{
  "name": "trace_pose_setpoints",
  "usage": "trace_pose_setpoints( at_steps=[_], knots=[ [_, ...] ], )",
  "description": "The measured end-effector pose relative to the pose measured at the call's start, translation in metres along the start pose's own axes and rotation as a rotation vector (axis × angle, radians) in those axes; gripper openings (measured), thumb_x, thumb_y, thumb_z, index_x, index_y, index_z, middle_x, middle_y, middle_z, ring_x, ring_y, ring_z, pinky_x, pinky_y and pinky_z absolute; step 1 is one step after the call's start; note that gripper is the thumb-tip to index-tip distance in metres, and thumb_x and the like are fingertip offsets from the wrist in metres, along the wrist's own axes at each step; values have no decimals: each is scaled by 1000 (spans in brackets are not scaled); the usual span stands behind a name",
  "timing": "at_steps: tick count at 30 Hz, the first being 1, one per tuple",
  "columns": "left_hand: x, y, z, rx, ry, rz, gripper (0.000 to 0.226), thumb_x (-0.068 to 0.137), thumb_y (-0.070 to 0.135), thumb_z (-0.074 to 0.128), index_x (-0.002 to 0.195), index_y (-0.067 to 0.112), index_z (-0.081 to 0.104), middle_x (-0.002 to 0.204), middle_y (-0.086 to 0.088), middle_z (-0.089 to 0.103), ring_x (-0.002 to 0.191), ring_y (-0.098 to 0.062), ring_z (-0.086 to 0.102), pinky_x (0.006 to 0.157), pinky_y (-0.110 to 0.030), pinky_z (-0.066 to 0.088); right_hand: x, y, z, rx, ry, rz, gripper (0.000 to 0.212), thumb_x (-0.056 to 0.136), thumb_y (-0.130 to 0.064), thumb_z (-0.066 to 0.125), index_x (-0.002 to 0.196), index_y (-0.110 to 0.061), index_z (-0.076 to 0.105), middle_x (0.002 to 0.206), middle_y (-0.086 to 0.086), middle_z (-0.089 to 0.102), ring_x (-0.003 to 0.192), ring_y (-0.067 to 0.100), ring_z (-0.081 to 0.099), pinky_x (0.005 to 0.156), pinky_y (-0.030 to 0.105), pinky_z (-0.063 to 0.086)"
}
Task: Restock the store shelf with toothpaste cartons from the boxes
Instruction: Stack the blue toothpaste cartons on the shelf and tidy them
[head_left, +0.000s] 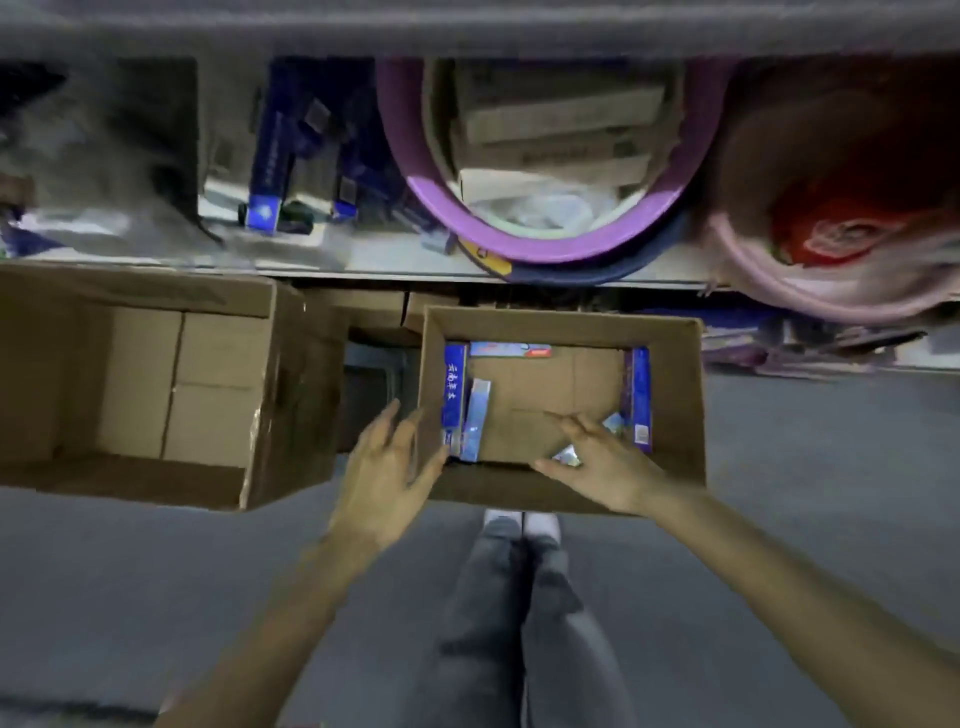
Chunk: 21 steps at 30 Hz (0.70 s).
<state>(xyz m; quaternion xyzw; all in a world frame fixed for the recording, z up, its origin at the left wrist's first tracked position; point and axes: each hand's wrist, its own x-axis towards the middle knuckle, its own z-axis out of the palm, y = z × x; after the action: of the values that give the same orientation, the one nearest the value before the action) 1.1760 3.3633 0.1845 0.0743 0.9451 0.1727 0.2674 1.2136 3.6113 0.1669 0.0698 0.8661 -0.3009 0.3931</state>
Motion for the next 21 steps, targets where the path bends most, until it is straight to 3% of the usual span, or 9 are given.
trace_pose_setpoints(
  at_steps=[6, 9, 12, 15, 18, 21],
  knots=[
    [44, -27, 97, -215, -16, 47, 66, 88, 54, 44, 142, 15, 45, 148, -7, 39, 136, -19, 34, 105, -5, 12, 108, 32, 102, 292, -44, 100, 71, 89, -55, 53, 148, -22, 30, 151, 0, 32, 137, 18, 34, 112, 33, 30],
    [72, -40, 128, -273, 60, -22, 55, 96, 38, 52, 145, 17, 40, 154, -1, 31, 141, -13, 27, 107, -11, 16, 155, 44, 132, 422, -27, 128, 69, 89, -50, 56, 147, -20, 33, 151, 4, 34, 135, 20, 39, 112, 32, 30],
    [93, -54, 135, -214, 199, 69, 55, 95, 38, 48, 144, 14, 41, 153, -4, 32, 138, -12, 26, 106, -3, 13, 194, 52, 148, 525, 9, 138, 66, 90, -47, 56, 147, -20, 34, 150, 2, 35, 130, 21, 45, 104, 26, 34],
    [111, -74, 134, 23, 296, 250, 57, 94, 36, 46, 146, 14, 37, 155, -7, 30, 142, -16, 23, 116, -25, 14, 232, 53, 154, 608, 80, 94, 60, 90, -42, 58, 143, -20, 39, 145, 2, 40, 125, 23, 49, 105, 33, 39],
    [127, -89, 133, -5, 249, 232, 67, 94, 42, 42, 153, 20, 19, 160, 0, 16, 142, -1, 11, 114, -31, 20, 267, 46, 149, 680, 159, 22, 56, 93, -31, 58, 143, -15, 39, 143, 4, 40, 124, 20, 50, 99, 23, 39],
    [133, -100, 139, -63, 180, 227, 70, 94, 49, 36, 153, 29, 5, 161, 5, 8, 138, 6, 9, 107, -21, 23, 297, 33, 137, 649, 211, -79, 58, 94, -25, 58, 146, -12, 34, 147, 5, 36, 124, 18, 48, 91, 12, 40]
  ],
)
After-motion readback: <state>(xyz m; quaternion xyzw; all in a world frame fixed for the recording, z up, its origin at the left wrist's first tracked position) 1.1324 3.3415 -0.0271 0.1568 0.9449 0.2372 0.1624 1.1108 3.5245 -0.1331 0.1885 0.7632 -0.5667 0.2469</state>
